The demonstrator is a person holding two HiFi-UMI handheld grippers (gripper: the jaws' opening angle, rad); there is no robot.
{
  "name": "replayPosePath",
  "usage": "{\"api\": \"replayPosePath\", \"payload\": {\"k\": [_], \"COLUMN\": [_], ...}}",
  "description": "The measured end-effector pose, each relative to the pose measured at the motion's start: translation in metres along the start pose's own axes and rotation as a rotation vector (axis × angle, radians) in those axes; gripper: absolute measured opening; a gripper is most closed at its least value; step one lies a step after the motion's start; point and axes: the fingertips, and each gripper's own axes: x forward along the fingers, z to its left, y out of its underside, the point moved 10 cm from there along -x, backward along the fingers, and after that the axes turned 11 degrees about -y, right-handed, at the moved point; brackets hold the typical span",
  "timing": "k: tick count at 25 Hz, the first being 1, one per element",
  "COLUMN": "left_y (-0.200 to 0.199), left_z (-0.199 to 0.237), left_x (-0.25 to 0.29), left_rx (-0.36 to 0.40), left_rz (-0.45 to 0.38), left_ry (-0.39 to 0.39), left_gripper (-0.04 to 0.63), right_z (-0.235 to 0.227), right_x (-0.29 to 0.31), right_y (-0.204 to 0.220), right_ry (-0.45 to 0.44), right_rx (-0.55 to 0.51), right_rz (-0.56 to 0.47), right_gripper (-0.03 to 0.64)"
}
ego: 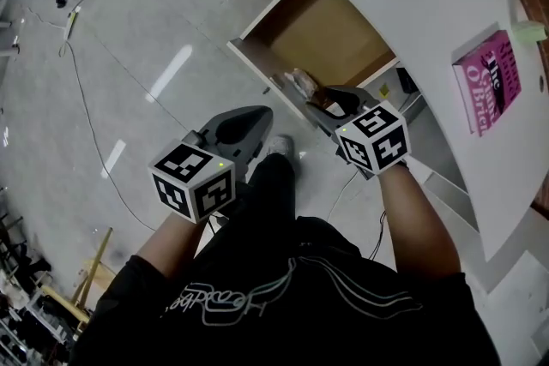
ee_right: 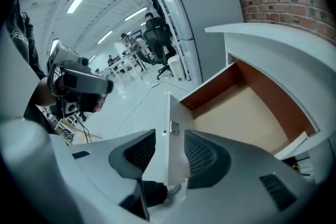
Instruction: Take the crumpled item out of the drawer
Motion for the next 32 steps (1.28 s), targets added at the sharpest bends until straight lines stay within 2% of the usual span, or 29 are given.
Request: {"api": "replayPosePath", "payload": {"k": [10,14,22,27,32], "left_y": [0.002,0.002,0.007,0.009,0.014], "left_z": [0.041,0.055,0.077,0.086,0.091], "left_x": [0.020,0.024,0.030,0.027,0.026], "left_rx": [-0.048,-0.066,-0.095,-0.109,-0.116], "left_rz": [0.004,0.007,0.010,-0.005,-0.011], "left_ry": [-0.034,-0.054,-0.089,-0.111,-0.136], "left_gripper": [0.021,0.021,0.022,0.021,0.021], "right_z": [-0.060,-0.074,-0.094,-0.102,-0.104], "right_x": [0.076,0.100,0.142,0.152,0.156], "right_y": [-0.006,-0.004,-0.003,0.003,0.006], "right_ry": [-0.006,-0.049,-0.086,-0.093,-0.118], "right_rx": [0.027,0.064,0.058,0.076,0.084], "right_rz": [0.261,0.382,0.564,0.615,0.650], "right_gripper": [0.207,0.209,0.209,0.187,0.118]}}
